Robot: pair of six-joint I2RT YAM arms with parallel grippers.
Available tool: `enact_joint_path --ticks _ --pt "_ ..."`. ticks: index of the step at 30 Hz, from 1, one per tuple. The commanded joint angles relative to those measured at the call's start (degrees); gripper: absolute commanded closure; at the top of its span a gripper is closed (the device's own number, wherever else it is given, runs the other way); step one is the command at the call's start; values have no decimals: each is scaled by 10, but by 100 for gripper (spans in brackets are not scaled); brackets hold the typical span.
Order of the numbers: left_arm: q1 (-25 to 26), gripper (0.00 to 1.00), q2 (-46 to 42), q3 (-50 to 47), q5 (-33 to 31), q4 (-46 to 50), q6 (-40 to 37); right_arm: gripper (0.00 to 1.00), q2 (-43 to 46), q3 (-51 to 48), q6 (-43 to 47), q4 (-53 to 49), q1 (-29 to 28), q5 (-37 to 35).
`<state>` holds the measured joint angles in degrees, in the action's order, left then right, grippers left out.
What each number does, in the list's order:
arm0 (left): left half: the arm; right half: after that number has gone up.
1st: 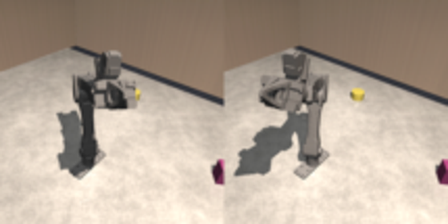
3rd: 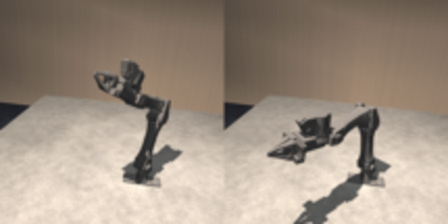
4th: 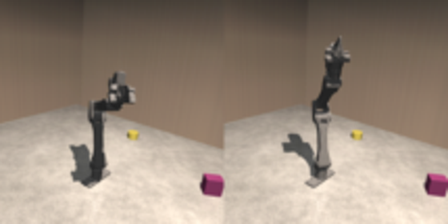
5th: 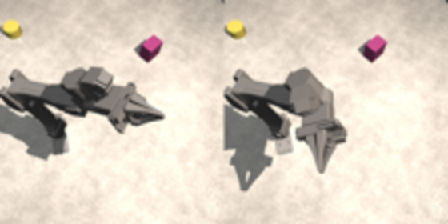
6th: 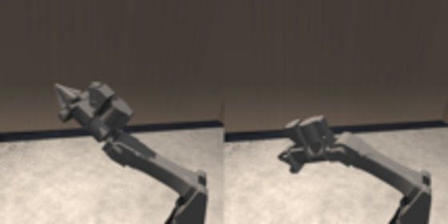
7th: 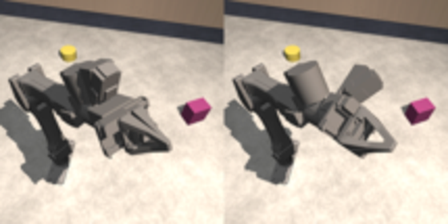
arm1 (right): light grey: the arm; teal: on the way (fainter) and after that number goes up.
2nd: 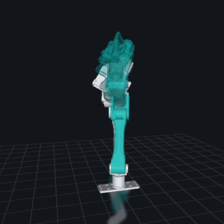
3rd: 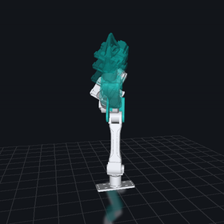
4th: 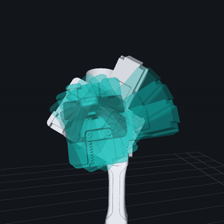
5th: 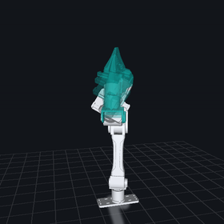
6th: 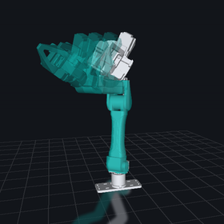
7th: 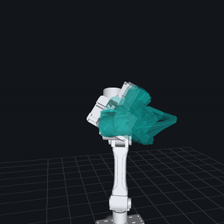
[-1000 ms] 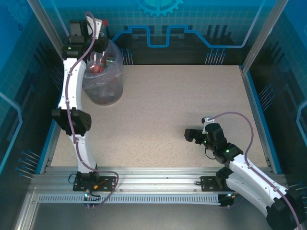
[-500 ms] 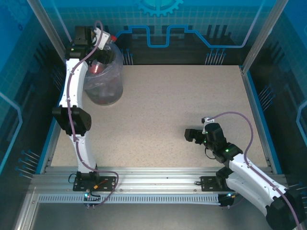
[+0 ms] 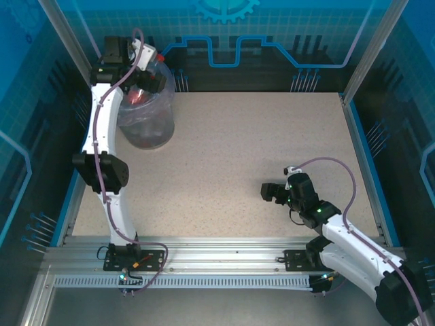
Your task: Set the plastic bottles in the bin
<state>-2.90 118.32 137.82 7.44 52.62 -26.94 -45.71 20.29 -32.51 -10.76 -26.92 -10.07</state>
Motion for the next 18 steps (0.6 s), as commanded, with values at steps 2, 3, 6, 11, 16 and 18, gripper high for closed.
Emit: enact_joint_path --ticks 2,3,6,11,16,18 --pt "-3 1 -67 2 11 -13 22 3 -8 29 15 16 8 -1" --pt "-2 1 -78 -5 9 -18 28 3 -11 34 22 15 8 -4" --pt "10 1 -144 -77 2 -72 69 3 -22 55 51 5 8 -24" --pt "77 1 -306 -300 -64 -195 134 0 -59 94 116 10 9 -84" --pt "163 1 -481 -597 -129 -324 198 0 -91 109 185 44 21 -172" --pt "183 1 -542 -700 -153 -358 230 0 -109 112 206 55 39 -180"
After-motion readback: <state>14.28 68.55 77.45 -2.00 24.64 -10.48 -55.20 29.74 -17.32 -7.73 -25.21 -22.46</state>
